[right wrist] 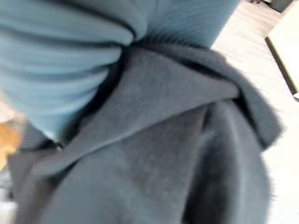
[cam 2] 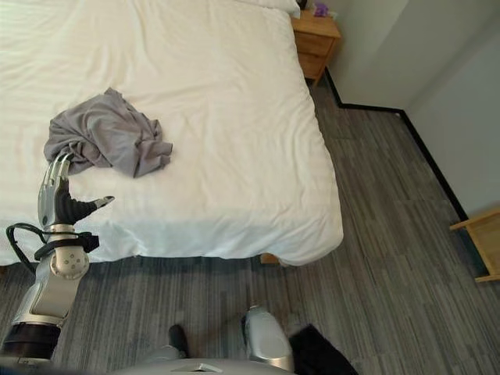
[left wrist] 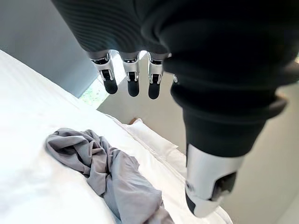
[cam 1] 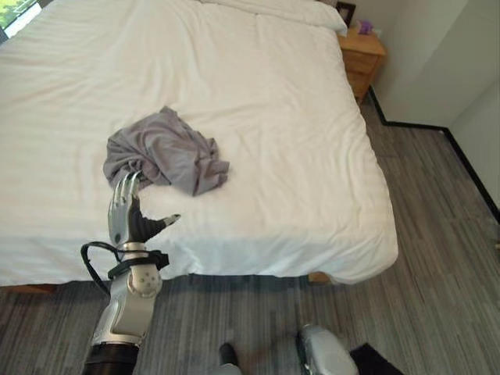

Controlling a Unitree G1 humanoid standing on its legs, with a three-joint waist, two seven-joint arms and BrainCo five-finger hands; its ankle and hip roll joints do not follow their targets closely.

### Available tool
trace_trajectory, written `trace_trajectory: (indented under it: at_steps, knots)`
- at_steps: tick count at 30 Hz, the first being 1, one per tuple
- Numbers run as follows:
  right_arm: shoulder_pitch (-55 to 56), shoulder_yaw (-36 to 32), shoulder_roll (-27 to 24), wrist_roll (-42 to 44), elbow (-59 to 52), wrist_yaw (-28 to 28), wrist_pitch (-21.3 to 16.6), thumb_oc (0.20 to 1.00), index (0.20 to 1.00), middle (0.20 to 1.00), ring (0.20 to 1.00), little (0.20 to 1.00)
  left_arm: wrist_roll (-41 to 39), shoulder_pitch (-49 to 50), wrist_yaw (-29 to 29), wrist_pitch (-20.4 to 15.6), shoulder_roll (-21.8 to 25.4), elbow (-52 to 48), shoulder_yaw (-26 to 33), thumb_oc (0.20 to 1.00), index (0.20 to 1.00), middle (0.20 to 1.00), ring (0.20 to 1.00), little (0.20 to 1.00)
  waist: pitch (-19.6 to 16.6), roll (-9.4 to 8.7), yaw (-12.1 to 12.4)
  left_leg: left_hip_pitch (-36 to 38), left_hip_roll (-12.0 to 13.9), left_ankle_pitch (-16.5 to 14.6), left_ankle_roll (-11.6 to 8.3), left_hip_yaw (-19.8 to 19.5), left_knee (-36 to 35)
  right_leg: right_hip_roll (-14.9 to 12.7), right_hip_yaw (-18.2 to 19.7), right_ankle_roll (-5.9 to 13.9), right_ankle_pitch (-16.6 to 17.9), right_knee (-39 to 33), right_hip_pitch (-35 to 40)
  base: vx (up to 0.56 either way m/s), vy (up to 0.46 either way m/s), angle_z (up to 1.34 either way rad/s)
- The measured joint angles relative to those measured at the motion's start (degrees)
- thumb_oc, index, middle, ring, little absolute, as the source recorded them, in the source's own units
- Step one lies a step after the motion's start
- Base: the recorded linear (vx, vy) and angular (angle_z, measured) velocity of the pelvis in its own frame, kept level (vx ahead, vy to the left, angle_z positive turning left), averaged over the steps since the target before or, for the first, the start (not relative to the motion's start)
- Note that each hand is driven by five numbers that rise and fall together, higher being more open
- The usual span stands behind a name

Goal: Pick up bed clothes into laundry basket.

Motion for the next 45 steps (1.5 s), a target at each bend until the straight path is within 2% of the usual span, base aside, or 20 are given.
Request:
trace_trajectory:
  at_steps: [1,2,5,6,7,8,9,10,13,15,16,17,26,28,32,34,36,38,44,45]
  knots:
    - [-0.9,1.8,0.9,-1.5,-0.2,0.0,0.1,0.200,0.200,0.200,0.200,0.200,0.1,0.2,-0.1,-0.1,0.1,0.4,0.7,1.000,1.000,1.000,1.000,1.000,0.5,1.33,-0.3,0.0,0.2,-0.9,-0.72,-0.6,0.0,-0.1,-1.4,-0.70,1.5,-13.8,-0.7,0.43,-0.049,0.38]
    - [-0.4,2.9,1.5,-1.9,-1.5,0.1,0.0,0.200,0.200,0.200,0.200,0.200,0.1,-0.1,-0.1,-0.1,0.1,0.7,0.9,1.000,1.000,1.000,1.000,1.000,0.9,1.90,-1.9,-0.1,0.0,-0.9,-0.68,-2.8,0.0,0.0,-1.2,-0.41,4.0,-20.7,-0.4,0.36,-0.063,0.72]
    - [3.3,4.1,3.2,-1.9,-6.1,0.3,-0.2,0.200,0.200,0.200,0.200,0.200,0.4,-1.3,-0.1,0.0,0.8,3.0,1.0,1.000,1.000,1.000,1.000,1.000,0.4,0.87,-3.3,3.0,-0.9,-1.7,-2.27,-6.2,0.0,-0.3,-0.8,-1.59,9.8,-24.6,-0.2,0.16,-0.120,0.93]
    - [4.9,4.9,3.6,-1.9,-7.5,0.4,0.0,0.200,0.200,0.200,0.200,0.200,0.7,-2.3,0.0,0.2,1.8,4.4,0.8,1.000,1.000,1.000,1.000,1.000,0.1,0.45,-3.2,4.8,-1.0,-2.9,-3.25,-8.2,0.1,-0.2,-0.7,-1.81,10.1,-24.0,1.8,0.18,-0.186,1.27]
    - [6.2,5.1,3.2,-1.9,-7.8,0.8,0.0,0.200,0.200,0.200,0.200,0.200,0.8,-5.3,0.6,0.8,2.1,6.2,0.9,1.000,1.000,1.000,1.000,1.000,-0.4,0.45,-3.8,6.9,-0.4,-4.1,-4.89,-11.3,0.3,0.9,0.1,-2.97,15.6,-20.1,3.1,0.20,-0.130,1.21]
    - [5.5,5.0,2.4,-1.9,-7.7,0.8,0.0,0.200,0.200,0.200,0.200,0.200,0.8,-5.8,0.8,0.9,2.2,6.1,0.8,1.000,1.000,1.000,1.000,1.000,-0.7,2.12,-4.3,6.6,1.4,-4.4,-5.31,-11.7,0.9,2.1,-0.9,-3.74,16.1,-17.9,2.4,0.28,-0.153,1.00]
    - [4.7,4.9,1.5,-1.9,-8.0,0.8,-0.4,0.200,0.200,0.200,0.200,0.200,0.8,-6.2,0.9,1.1,2.8,6.3,0.5,1.000,1.000,1.000,1.000,1.000,-0.9,3.28,-4.4,6.3,2.8,-4.5,-5.55,-11.9,1.5,3.1,-1.8,-4.74,15.1,-17.1,2.2,0.22,-0.083,0.32]
    - [1.8,4.8,-0.4,-1.9,-9.5,0.9,-0.5,0.200,0.200,0.200,0.200,0.200,1.2,-6.4,0.7,1.5,4.8,6.3,0.7,1.000,1.000,1.000,1.000,1.000,-1.2,4.54,-4.6,6.1,3.9,-2.7,-4.69,-11.4,1.7,4.6,-2.2,-5.68,14.5,-17.6,2.5,0.21,-0.093,0.08]
    - [0.9,4.4,-3.1,-2.0,-16.2,1.0,-1.4,0.200,0.200,0.200,0.200,0.200,3.3,-9.9,0.2,2.5,6.2,6.9,-0.1,1.000,1.000,1.000,1.000,1.000,-1.2,4.62,-5.3,6.9,5.3,0.4,-6.33,-10.4,3.1,5.9,-3.1,-7.27,14.9,-21.0,6.2,0.13,-0.069,-0.01]
    - [1.9,4.3,-3.8,-2.5,-19.1,1.2,-1.4,0.200,0.200,0.200,0.200,0.200,4.8,-12.3,-0.4,2.8,7.2,8.3,-2.7,1.000,1.000,1.000,1.000,1.000,-1.3,4.81,-6.5,6.8,5.7,1.4,-7.66,-10.6,3.6,5.9,-4.0,-7.62,14.8,-22.9,8.1,0.09,-0.057,0.18]
    - [2.2,4.5,-3.5,-4.1,-19.1,1.5,-1.7,0.200,0.200,0.200,0.200,0.200,5.7,-14.1,-0.7,3.6,7.2,9.4,-3.7,1.000,1.000,1.000,1.000,1.000,-1.4,5.02,-8.1,6.9,6.3,1.5,-7.70,-10.3,3.2,6.4,-4.5,-7.72,14.9,-24.1,8.9,0.07,-0.047,0.17]
    - [3.0,5.0,-3.4,-4.2,-19.4,1.6,-1.7,0.200,0.200,0.200,0.200,0.200,5.7,-14.9,-0.8,3.9,7.2,9.8,-4.2,1.000,1.000,1.000,1.000,1.000,-1.4,5.02,-8.3,6.9,6.4,1.5,-7.70,-10.3,3.0,6.5,-4.5,-7.74,15.0,-24.4,8.8,0.06,-0.038,0.06]
    - [8.6,5.1,-3.1,-5.9,-20.2,2.8,-1.6,0.200,0.200,0.200,0.200,0.200,10.2,-17.5,-3.0,6.5,11.6,18.0,-7.8,1.000,1.000,1.000,1.000,1.000,-1.3,4.92,-10.7,7.7,6.0,1.2,-8.21,-8.2,0.6,6.3,-4.4,-7.46,15.2,-24.4,7.8,0.02,-0.011,-0.04]
    - [8.4,5.1,-3.1,-6.3,-20.8,2.8,-1.8,0.200,0.200,0.200,0.200,0.200,12.2,-18.8,-4.1,7.2,14.6,20.5,-10.3,1.000,1.000,1.000,1.000,1.000,-1.2,4.93,-10.9,7.1,5.5,1.1,-8.37,-6.2,0.1,6.3,-3.8,-7.38,15.3,-24.6,6.1,0.01,0.018,-0.24]
    - [7.8,5.2,-3.1,-6.4,-20.6,2.8,-2.5,0.200,0.200,0.200,0.200,0.200,14.2,-20.2,-5.3,8.5,16.3,27.4,-12.1,1.000,1.000,1.000,1.000,1.000,-1.0,5.13,-11.4,6.8,4.9,1.0,-8.36,-4.3,0.1,6.2,-2.8,-7.19,15.4,-24.7,4.9,0.01,0.015,-0.21]
    - [4.4,6.5,-2.8,-6.4,-14.3,1.6,-2.6,0.200,0.200,0.200,0.200,0.200,14.4,-22.7,-5.0,8.6,17.1,31.9,-16.1,1.000,1.000,1.000,1.000,1.000,-0.9,5.23,-12.0,6.6,4.8,1.0,-8.40,-3.7,0.1,6.3,-2.5,-7.08,15.3,-24.7,4.5,0.00,0.032,-0.15]
    - [0.7,7.6,-2.9,-6.3,-10.5,1.2,-2.2,0.200,0.200,0.200,0.200,0.200,14.4,-26.4,-5.1,9.0,17.7,37.4,-20.7,1.000,1.000,1.000,1.000,1.000,-0.3,6.03,-12.5,5.6,4.7,0.1,-8.51,-2.3,0.0,6.4,-2.3,-6.92,15.4,-24.7,3.1,-0.03,0.035,-0.14]
    - [-1.6,7.8,-2.9,-6.3,-10.2,-0.5,-3.0,0.200,0.200,0.200,0.200,0.200,14.5,-29.0,-4.8,8.5,18.2,38.9,-23.0,1.000,1.000,1.000,1.000,1.000,1.1,7.49,-13.7,3.3,5.1,-2.5,-8.68,-1.1,0.0,6.7,-2.2,-5.87,16.2,-24.4,0.4,-0.07,0.045,-0.05]
    - [-5.2,9.5,-2.9,-6.0,-7.1,-0.7,-2.9,0.200,0.200,0.200,0.200,0.200,15.0,-29.2,-5.1,7.9,17.0,42.9,-26.3,1.000,1.000,1.000,1.000,1.000,3.4,7.22,-13.9,0.3,4.6,-4.0,-8.25,-0.6,-0.3,6.4,-1.6,-5.73,16.8,-24.2,-3.6,-0.08,-0.002,-0.21]
    - [-5.5,9.6,-3.1,-5.7,-6.5,-0.7,-2.8,0.200,0.200,0.200,0.200,0.200,15.7,-29.3,-5.0,7.9,15.3,48.6,-26.9,0.570,0.570,0.570,0.570,0.570,3.4,7.19,-14.2,0.1,4.3,-4.1,-8.32,-0.3,-0.3,6.7,-1.5,-5.76,16.8,-22.9,-4.8,-0.06,0.041,-0.37]
